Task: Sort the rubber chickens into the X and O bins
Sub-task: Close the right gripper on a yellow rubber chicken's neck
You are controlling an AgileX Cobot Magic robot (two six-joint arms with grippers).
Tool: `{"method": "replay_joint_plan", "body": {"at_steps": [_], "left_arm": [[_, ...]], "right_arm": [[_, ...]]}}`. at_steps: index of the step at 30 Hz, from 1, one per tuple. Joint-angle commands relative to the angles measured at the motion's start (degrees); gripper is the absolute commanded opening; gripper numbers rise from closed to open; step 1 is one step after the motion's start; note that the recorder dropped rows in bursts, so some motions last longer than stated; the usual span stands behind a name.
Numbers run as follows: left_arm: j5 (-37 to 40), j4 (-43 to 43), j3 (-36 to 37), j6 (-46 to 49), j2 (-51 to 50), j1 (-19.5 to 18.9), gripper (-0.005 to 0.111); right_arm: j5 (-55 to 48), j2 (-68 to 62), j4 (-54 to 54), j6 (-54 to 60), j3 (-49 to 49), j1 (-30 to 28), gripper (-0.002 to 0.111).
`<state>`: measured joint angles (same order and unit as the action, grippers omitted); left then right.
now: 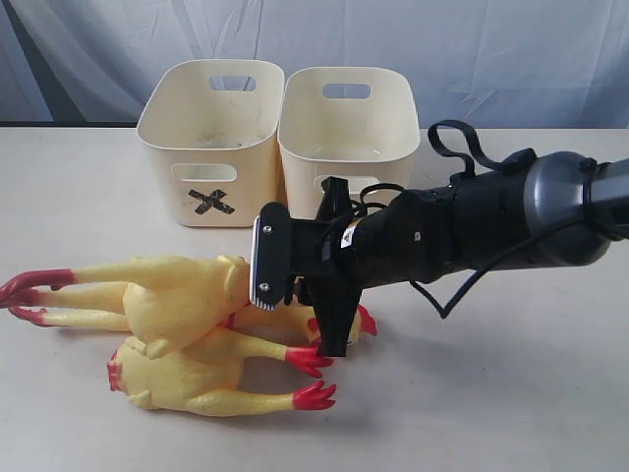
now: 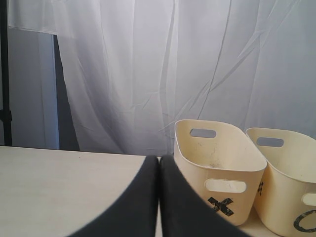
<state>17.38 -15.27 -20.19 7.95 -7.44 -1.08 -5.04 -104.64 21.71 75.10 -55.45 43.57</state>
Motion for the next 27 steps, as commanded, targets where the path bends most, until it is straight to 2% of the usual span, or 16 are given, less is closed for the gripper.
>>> {"method": "replay_joint_plan", "body": {"at_steps": [1, 13, 17, 21, 24, 27], "left_arm": [[-0.49, -0.73, -0.4, -0.33, -0.14, 0.1, 0.0], [-0.49, -0.71, -0.4, -0.33, 0.35, 0.1, 0.0], [-0.49, -0.71, -0.4, -0.33, 0.35, 0.1, 0.0], [-0.49, -0.71, -0.4, -0.33, 0.35, 0.1, 0.0], [-0.49, -0.71, -0.4, -0.33, 0.35, 0.1, 0.0], [-0.49, -0.71, -0.4, -0.33, 0.35, 0.1, 0.0]], "right_arm": [[-0.04, 0.71, -2.43, 0.03, -0.25, -0.07, 0.033], [0.94, 2.05, -6.51, 0.03, -0.25, -0.07, 0.032], [0.94, 2.2, -6.51, 0.03, -0.29, -0.07, 0.02], [0.26, 2.2, -5.55, -0.4, -1.05, -0.07, 0.0], [-3.12, 2.2, -3.25, -0.67, -3.63, -0.17, -0.001], [-12.28, 1.72, -3.25, -0.67, -7.84, -0.17, -0.001]]}}
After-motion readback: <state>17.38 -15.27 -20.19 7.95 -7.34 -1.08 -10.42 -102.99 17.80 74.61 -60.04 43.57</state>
